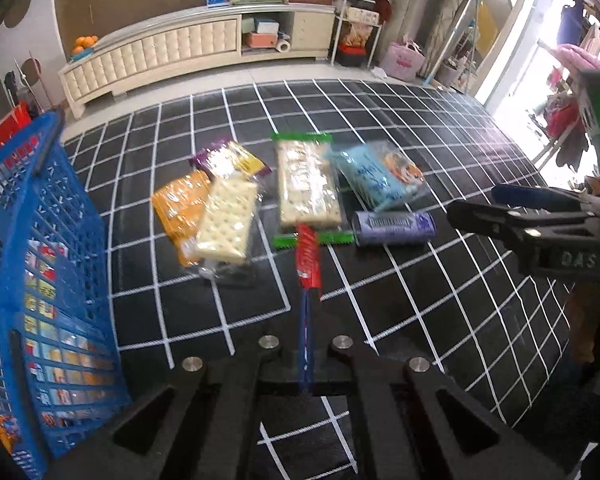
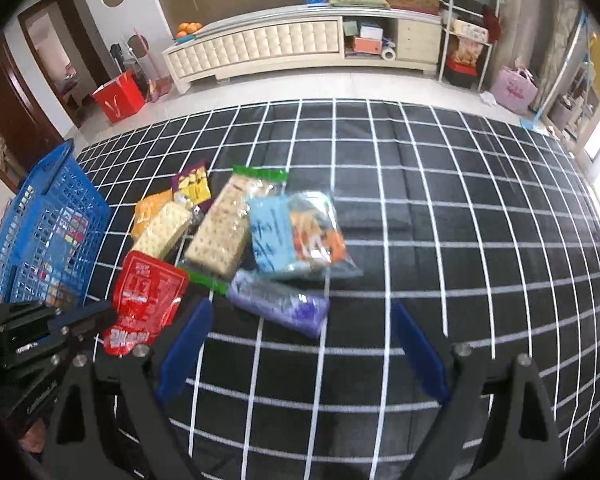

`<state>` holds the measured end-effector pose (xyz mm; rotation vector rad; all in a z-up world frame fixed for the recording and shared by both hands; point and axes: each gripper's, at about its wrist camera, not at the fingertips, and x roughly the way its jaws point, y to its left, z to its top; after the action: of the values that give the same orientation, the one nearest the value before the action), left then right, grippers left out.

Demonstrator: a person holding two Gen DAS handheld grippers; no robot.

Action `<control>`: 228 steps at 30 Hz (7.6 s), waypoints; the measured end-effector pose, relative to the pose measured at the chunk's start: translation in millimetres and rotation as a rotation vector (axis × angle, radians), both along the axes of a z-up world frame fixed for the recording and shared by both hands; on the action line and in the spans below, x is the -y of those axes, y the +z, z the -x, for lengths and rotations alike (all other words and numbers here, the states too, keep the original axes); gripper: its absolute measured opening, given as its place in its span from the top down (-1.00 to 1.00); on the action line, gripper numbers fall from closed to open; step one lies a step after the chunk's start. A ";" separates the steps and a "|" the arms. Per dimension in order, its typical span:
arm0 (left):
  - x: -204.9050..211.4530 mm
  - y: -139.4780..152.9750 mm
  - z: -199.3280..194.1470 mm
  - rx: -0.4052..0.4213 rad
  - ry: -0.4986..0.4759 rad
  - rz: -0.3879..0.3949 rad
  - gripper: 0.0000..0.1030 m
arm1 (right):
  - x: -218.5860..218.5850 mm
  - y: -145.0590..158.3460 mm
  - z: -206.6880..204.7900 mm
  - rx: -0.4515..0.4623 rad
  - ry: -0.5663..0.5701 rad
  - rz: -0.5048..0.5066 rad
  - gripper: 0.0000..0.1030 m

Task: Organize snacks
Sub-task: 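Grasp the blue cartoon-dog bread bag with the right gripper while left holds red packet, then carry both packets over the blue basket and open both grippers to drop them, then withdraw both tools from the basket toward the cracker packs, then grasp the square cracker pack with left gripper while right grasps long green-ended cracker pack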

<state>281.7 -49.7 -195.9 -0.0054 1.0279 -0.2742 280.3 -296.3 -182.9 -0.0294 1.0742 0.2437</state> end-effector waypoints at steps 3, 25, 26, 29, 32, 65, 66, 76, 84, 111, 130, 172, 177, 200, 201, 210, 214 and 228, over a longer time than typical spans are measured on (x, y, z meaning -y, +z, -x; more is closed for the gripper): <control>-7.5 4.1 -2.6 0.005 0.012 0.015 1.00 | -7.9 -8.5 -18.4 -0.034 0.018 0.019 -0.81; -16.6 -1.6 -25.4 0.005 0.054 -0.006 1.00 | -39.6 -54.6 -64.4 -0.098 0.068 0.174 -0.36; -16.6 -2.1 -24.9 0.007 0.054 -0.007 1.00 | -39.6 -53.3 -61.7 -0.093 0.070 0.172 -0.36; -15.7 -0.9 -22.3 0.009 0.049 -0.006 1.00 | -38.1 -46.1 -49.3 -0.077 0.068 0.148 -0.35; -16.0 3.9 -17.1 0.020 0.047 -0.003 1.00 | -35.8 -31.9 -36.4 -0.053 0.060 0.130 -0.35; -91.5 130.7 91.9 0.234 0.106 0.047 1.00 | -114.5 128.9 96.4 0.206 0.204 0.048 -0.35; -96.6 133.9 94.7 0.238 0.113 0.044 1.00 | -119.0 129.7 97.4 0.208 0.212 0.046 -0.35; -152.5 149.5 112.7 0.269 0.175 0.004 1.00 | -172.9 124.4 98.3 0.192 0.311 -0.014 -0.35; -198.2 144.5 109.2 0.243 0.219 -0.006 1.00 | -215.1 109.3 88.4 0.168 0.353 -0.010 -0.35; -247.6 77.1 46.1 0.093 0.248 -0.020 0.69 | -236.2 80.6 60.9 0.098 0.320 0.036 -0.35; -289.0 99.3 86.9 0.117 0.303 -0.101 0.26 | -291.9 65.2 57.5 0.057 0.373 0.065 -0.36; -207.7 132.5 89.7 0.141 0.211 -0.021 0.05 | -182.6 128.3 71.5 0.155 0.227 0.077 -0.71; -167.8 138.3 81.6 0.146 0.165 -0.007 0.03 | -142.6 129.4 69.0 0.151 0.164 0.077 -0.71; -13.0 74.1 18.1 0.029 -0.003 -0.080 -0.03 | -18.2 57.0 28.9 0.038 0.029 0.034 -0.71; -9.6 70.0 14.9 0.025 -0.011 -0.081 -0.03 | -16.2 53.8 28.2 0.035 0.032 0.034 -0.71; -7.9 22.6 -19.8 -0.003 0.044 -0.051 -0.03 | -14.5 16.3 -0.8 0.002 0.070 0.073 -0.71; -17.0 1.3 -39.6 -0.025 0.086 -0.053 -0.03 | -15.9 -2.7 -14.4 -0.035 0.073 0.048 -0.71; -32.7 -42.5 -91.4 -0.066 0.131 -0.128 -0.03 | -0.6 -29.7 -32.9 -0.059 0.057 0.024 -0.71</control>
<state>373.1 -17.0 -238.4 0.0337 1.1042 -0.0887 313.2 -295.7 -212.6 -0.0749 1.1363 0.2843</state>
